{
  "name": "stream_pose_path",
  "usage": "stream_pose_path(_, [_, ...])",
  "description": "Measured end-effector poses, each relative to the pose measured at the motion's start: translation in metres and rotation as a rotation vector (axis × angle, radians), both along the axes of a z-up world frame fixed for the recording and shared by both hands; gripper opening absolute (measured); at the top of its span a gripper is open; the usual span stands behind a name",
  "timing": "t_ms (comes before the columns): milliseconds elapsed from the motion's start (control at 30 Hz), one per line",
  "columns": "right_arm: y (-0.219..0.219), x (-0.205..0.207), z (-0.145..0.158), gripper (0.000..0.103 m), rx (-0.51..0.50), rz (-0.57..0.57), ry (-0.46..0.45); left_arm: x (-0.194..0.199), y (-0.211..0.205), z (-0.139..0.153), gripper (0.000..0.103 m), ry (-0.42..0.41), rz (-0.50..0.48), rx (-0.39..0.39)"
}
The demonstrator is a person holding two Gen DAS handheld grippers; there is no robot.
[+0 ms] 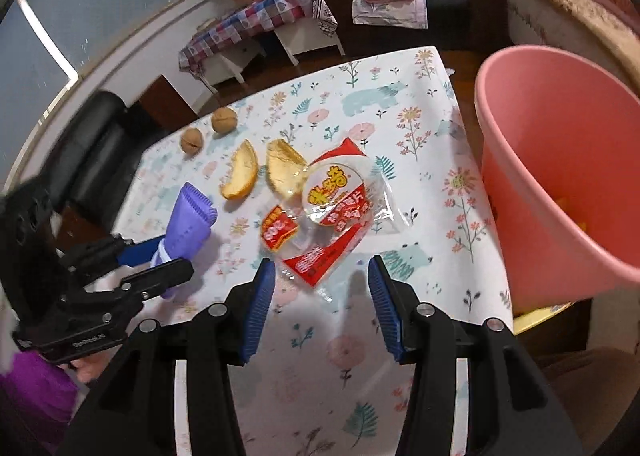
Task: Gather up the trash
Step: 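Grasp the purple rolled cloth with the left tool while the right tool grasps the clear snack bag, then carry the purple cloth and snack bag over the pink bucket and release them inside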
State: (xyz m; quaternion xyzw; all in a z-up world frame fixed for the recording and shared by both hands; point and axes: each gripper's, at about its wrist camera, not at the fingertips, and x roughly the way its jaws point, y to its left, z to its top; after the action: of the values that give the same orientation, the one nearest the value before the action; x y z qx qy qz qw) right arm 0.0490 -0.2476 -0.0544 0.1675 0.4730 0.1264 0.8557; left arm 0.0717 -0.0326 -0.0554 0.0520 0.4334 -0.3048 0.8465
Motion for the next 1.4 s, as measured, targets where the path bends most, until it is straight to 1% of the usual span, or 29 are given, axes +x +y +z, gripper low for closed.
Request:
stream_pose_path(67, [-0.002,0.003,0.001,0.049,0.042,-0.03,0.016,-0.003,0.001,0.006,0.038,-0.019,0.021,-0.011])
stream_pose_path(133, [-0.002,0.008,0.0,0.05,0.055,-0.058,0.036,-0.005,0.002,0.011,0.038,-0.034,0.041,-0.018])
stream_pose_path(300, [0.006,0.023,-0.001,0.05,0.041,-0.122,0.061,-0.013,0.006,0.02,0.038,-0.063,0.087,-0.045])
stream_pose_path(433, [0.011,0.038,-0.008,0.05,-0.002,-0.167,0.085,-0.02,0.009,0.022,0.039,-0.065,0.106,-0.058])
stream_pose_path(500, [0.015,0.044,-0.012,0.05,-0.021,-0.154,0.08,-0.023,0.011,0.022,0.038,-0.065,0.119,-0.061])
stream_pose_path(600, [0.023,0.05,-0.013,0.05,-0.05,-0.095,0.056,-0.027,0.016,0.023,0.039,-0.059,0.14,-0.072])
stream_pose_path(700, [0.027,0.049,-0.009,0.05,-0.042,-0.029,0.035,-0.028,0.022,0.024,0.039,-0.058,0.161,-0.084])
stream_pose_path(800, [0.017,0.045,-0.005,0.05,-0.007,-0.049,0.029,-0.028,0.028,0.026,0.039,-0.051,0.184,-0.107])
stream_pose_path(933, [0.001,0.047,-0.014,0.05,0.08,-0.092,0.071,-0.026,0.029,0.025,0.039,-0.041,0.207,-0.126])
stream_pose_path(1000, [-0.002,0.045,-0.014,0.05,0.104,-0.103,0.06,-0.026,0.029,0.025,0.039,-0.037,0.213,-0.131])
stream_pose_path(1067, [0.0,0.041,-0.012,0.05,0.101,-0.092,0.036,-0.026,0.027,0.026,0.039,-0.036,0.219,-0.133])
stream_pose_path(1200, [0.007,0.033,-0.004,0.032,0.059,-0.078,-0.017,-0.027,0.024,0.028,0.039,-0.048,0.239,-0.126])
stream_pose_path(1267, [0.011,0.029,-0.001,0.026,0.037,-0.068,-0.033,-0.028,0.022,0.029,0.039,-0.051,0.247,-0.127])
stream_pose_path(1300, [0.013,0.027,0.0,0.023,0.027,-0.062,-0.038,-0.028,0.02,0.029,0.039,-0.052,0.25,-0.126])
stream_pose_path(1400, [0.021,0.017,0.007,0.021,-0.013,-0.044,-0.081,-0.029,0.015,0.031,0.039,-0.063,0.265,-0.116])
